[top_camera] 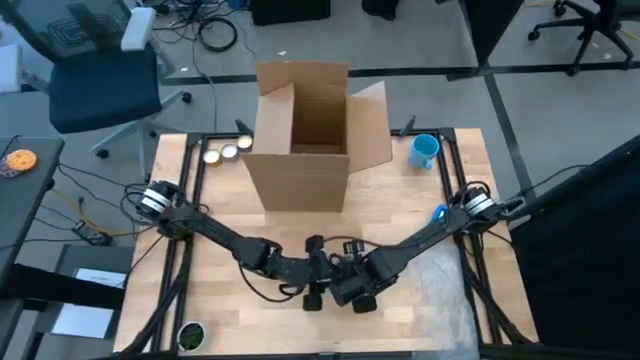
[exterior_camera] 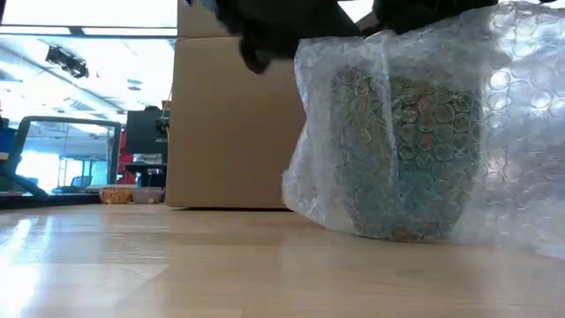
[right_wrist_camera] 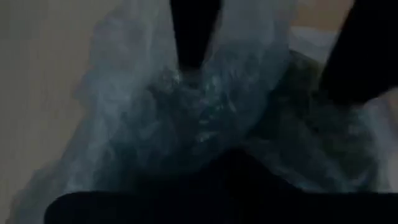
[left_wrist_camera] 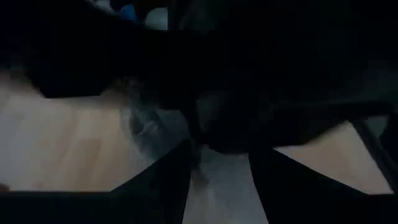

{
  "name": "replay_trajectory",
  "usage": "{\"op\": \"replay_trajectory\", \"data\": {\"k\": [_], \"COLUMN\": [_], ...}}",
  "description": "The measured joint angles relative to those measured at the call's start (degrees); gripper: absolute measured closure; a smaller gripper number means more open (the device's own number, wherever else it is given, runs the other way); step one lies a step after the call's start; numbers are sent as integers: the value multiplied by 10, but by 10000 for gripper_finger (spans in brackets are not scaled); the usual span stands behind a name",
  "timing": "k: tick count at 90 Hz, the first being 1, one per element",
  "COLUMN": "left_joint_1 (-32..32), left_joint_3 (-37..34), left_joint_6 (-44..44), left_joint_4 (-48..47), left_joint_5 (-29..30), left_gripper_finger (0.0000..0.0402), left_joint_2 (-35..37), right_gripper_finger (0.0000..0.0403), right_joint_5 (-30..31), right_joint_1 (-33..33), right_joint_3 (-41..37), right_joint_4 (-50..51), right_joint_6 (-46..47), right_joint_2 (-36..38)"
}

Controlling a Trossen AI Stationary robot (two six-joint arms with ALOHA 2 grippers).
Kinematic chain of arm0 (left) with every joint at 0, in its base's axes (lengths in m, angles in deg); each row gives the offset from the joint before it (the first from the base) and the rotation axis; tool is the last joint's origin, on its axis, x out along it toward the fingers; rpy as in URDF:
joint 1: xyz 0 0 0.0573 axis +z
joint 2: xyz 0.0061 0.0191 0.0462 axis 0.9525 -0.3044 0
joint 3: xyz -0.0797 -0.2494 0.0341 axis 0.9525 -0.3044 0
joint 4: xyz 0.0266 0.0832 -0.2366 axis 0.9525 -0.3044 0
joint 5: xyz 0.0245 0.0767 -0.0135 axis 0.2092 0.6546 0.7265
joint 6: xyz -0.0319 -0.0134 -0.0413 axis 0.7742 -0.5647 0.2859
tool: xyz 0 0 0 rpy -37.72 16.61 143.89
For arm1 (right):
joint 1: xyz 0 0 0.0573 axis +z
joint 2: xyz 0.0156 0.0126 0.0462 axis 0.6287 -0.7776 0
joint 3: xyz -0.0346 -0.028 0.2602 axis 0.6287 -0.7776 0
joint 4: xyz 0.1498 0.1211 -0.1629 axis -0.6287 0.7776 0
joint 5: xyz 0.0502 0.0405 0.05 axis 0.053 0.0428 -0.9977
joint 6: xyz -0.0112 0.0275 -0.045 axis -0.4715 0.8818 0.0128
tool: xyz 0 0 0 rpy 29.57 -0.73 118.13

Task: Wrap mug
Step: Wrap the brown cup with bubble wrap

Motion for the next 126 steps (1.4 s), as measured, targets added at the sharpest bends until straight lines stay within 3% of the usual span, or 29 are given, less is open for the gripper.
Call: {"op": "replay_trajectory", "data": {"k": [15, 27, 37, 52, 74, 91, 104, 114, 126], "left_joint_1": [-31, -57, -71, -75, -66, -56, -49, -44, -42], "left_joint_3": [0, -1, -28, -61, -63, -63, -63, -63, -63], "left_joint_6": [31, 72, 115, 133, 79, 72, 72, 72, 72], "left_joint_4": [-112, -153, -91, 45, 222, 246, 251, 255, 266], "left_joint_5": [-1, 18, 62, 68, 68, 72, 75, 74, 75], "left_gripper_finger": [254, 254, 254, 254, 254, 254, 254, 254, 254], "left_joint_2": [70, 80, 51, -23, -101, -106, -106, -106, -106], "right_gripper_finger": [403, 403, 403, 403, 403, 403, 403, 403, 403], "right_joint_5": [-2, -14, -23, 3, 14, 27, 54, 49, 37], "right_joint_1": [0, 0, 0, 2, 4, 12, 23, 31, 30], "right_joint_3": [1, 2, 2, 1, 1, 1, 2, 2, -4], "right_joint_4": [-3, -1, 3, 3, 7, 21, -41, -100, -100], "right_joint_6": [-1, -9, -14, -11, 6, 24, 30, 8, 10], "right_joint_2": [0, 1, 5, 16, 38, 84, 121, 127, 111]}}
